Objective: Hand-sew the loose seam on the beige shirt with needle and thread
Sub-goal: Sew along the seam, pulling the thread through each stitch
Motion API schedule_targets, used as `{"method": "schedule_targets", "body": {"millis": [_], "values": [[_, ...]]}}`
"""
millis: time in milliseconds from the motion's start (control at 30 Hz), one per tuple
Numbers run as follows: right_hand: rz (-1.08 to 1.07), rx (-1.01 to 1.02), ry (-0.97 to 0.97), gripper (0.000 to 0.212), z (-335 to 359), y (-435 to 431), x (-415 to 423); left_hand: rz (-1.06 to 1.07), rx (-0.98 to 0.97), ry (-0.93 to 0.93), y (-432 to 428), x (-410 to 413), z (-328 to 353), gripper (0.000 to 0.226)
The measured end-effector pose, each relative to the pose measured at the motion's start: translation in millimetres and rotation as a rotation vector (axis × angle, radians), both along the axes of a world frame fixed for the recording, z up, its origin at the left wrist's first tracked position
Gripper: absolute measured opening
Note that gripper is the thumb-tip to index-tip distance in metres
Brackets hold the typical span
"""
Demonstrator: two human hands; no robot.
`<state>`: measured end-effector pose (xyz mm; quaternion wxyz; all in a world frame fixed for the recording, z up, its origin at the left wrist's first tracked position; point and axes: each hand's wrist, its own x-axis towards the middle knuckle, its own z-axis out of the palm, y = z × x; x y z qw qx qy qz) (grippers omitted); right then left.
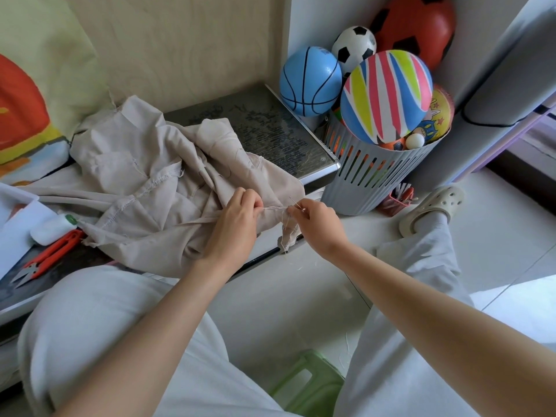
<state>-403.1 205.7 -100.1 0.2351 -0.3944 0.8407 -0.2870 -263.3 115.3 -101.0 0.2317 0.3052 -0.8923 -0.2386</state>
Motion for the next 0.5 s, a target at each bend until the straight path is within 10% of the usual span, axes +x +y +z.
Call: {"method": "schedule_targets", "body": {"millis": [500], "values": [[0.051,-0.039,0.001,0.021,-3.6,0.7,-3.9,0.061,0.19,-0.002,-5.5,-6.9,-0.6,0.017]]}}
